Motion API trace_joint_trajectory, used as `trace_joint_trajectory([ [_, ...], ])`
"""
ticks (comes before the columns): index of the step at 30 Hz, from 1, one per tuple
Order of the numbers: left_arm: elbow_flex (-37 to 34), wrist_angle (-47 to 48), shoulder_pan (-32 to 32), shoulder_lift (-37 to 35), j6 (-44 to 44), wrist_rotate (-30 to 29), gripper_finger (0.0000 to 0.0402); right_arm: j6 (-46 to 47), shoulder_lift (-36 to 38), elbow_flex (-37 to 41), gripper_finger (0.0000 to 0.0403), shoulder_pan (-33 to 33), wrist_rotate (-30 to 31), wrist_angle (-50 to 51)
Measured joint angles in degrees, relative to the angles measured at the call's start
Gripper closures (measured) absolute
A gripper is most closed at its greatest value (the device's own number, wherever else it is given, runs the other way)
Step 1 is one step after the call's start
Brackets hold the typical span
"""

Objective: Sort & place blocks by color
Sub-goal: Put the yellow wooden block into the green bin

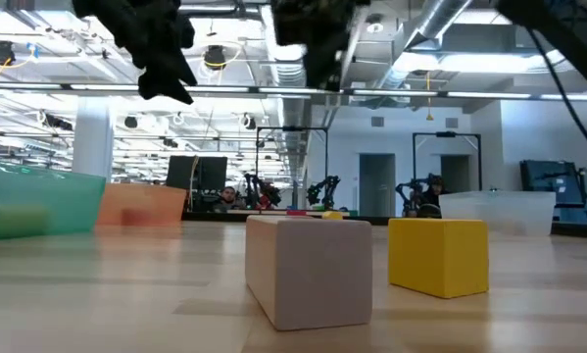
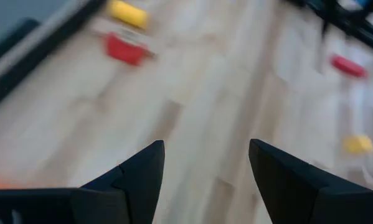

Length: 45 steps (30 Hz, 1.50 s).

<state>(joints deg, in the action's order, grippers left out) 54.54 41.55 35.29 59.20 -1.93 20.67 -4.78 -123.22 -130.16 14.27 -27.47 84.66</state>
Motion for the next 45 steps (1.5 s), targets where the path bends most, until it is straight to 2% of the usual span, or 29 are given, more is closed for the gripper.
trace_joint_trajectory([
  [4, 0.0, -0.2, -6.1, 0.0, 0.1, -1.0, 0.0180, 0.0, 4.1, 4.4, 0.0296, -1.4, 3.2, 0.0],
  [6, 0.0, -1.0, -9.4, 0.0, 0.0, -3.4, 0.0180, 0.1, 6.8, 7.5, 0.0295, -2.1, 4.5, 0.2],
  [11, 0.0, -3.3, -16.4, 0.2, -0.1, -8.1, 0.0180, 0.3, 15.3, 19.4, 0.0296, -3.7, 5.5, -3.4],
  [15, 0.0, -4.5, -21.5, 0.8, -0.3, -7.6, 0.0180, 2.9, 23.8, 32.3, 0.0296, -4.9, 5.5, -10.7],
  [20, 0.0, -4.3, -30.3, 2.2, -0.2, -4.1, 0.0180, 10.1, 34.2, 47.4, 0.0296, -6.5, 5.6, -19.5],
  [27, 0.0, -4.2, -41.9, 7.5, -4.6, -4.5, 0.0180, 18.5, 44.9, 61.6, 0.0296, -11.0, 6.8, -29.4],
  [31, 0.0, -6.6, -47.4, 11.1, -9.7, -5.1, 0.0180, 20.4, 47.9, 65.8, 0.0296, -13.5, 7.1, -32.3],
  [34, 1.3, -7.9, -51.5, 14.1, -11.3, -7.7, 0.0180, 20.4, 48.6, 67.3, 0.0296, -15.0, 7.1, -33.4],
  [38, 4.3, -7.3, -55.8, 18.8, -12.7, -9.8, 0.0180, 19.6, 48.6, 68.9, 0.0296, -15.9, 7.3, -34.4],
  [45, 8.6, -3.6, -62.4, 25.6, -19.9, -10.1, 0.0180, 18.1, 48.5, 69.4, 0.0295, -15.9, 7.3, -34.7],
])
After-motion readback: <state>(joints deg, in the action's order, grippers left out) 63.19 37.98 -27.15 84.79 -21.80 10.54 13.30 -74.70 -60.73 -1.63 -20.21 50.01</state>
